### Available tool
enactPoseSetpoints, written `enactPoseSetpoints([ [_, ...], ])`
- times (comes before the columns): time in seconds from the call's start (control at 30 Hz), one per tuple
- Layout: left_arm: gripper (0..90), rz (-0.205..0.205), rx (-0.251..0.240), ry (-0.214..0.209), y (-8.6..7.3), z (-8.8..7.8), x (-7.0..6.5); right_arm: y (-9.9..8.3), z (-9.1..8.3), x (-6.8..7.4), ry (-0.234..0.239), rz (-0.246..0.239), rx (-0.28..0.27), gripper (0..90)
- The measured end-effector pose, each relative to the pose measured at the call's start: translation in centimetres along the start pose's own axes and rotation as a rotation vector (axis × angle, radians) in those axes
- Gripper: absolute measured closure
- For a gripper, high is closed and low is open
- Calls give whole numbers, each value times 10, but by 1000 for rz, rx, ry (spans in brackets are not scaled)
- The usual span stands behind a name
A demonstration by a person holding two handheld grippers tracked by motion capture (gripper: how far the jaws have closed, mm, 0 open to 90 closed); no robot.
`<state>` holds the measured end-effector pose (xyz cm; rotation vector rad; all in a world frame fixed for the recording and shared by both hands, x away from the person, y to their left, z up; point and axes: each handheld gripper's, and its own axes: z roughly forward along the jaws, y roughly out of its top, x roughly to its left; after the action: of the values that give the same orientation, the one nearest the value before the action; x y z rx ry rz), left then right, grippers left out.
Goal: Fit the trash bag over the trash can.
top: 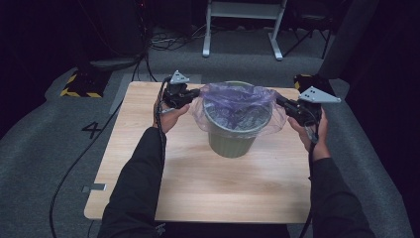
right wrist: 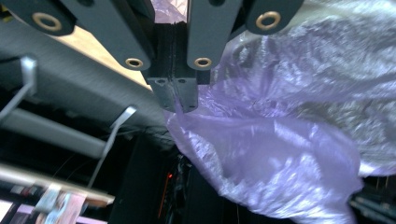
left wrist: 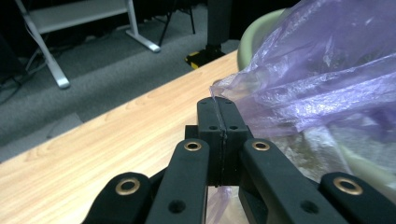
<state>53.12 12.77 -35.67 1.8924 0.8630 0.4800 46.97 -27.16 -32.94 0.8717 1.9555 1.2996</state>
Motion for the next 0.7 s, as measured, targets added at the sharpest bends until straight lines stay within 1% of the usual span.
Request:
enactPoseSetpoints([
  [0.03, 897, -5, 1, 4, -1, 3, 1, 0, 3, -2, -6, 8, 9, 900],
  [0.07, 897, -12, 4, 2, -2, 5, 1, -1, 9, -5, 2, 36, 23, 900],
  [0.1, 897, -10, 13, 6, -3, 8, 1, -2, 12, -6, -2, 47, 33, 900],
  [0.13, 897, -15, 18, 11, -4, 10, 1, -3, 16, -8, -20, 48, 53, 900],
  [0.17, 898, -17, 22, 10, -5, 12, 2, -4, 20, -10, -29, 64, 69, 900],
  [0.2, 897, -21, 22, 9, -5, 14, 2, -6, 23, -13, -25, 90, 81, 900],
  [0.23, 897, -28, 26, 9, -6, 17, 2, -8, 27, -15, -25, 100, 93, 900],
  [0.27, 897, -30, 33, 12, -7, 19, 3, -9, 29, -16, -39, 103, 104, 900],
  [0.37, 897, -46, 48, 7, -10, 28, 3, -14, 38, -20, -52, 138, 120, 900],
  [0.4, 897, -48, 57, 2, -11, 30, 3, -16, 40, -22, -49, 153, 117, 900],
  [0.47, 897, -57, 66, -4, -13, 36, 2, -19, 44, -24, -53, 169, 129, 900],
  [0.53, 898, -56, 70, -15, -13, 39, 0, -23, 48, -26, -36, 193, 140, 900],
  [0.6, 898, -55, 79, -21, -13, 42, -2, -26, 52, -25, -22, 201, 154, 900],
  [0.63, 898, -55, 82, -17, -13, 43, -2, -27, 54, -24, -16, 202, 161, 900],
  [0.7, 898, -65, 90, -19, -13, 44, -2, -27, 58, -21, -18, 199, 174, 900],
])
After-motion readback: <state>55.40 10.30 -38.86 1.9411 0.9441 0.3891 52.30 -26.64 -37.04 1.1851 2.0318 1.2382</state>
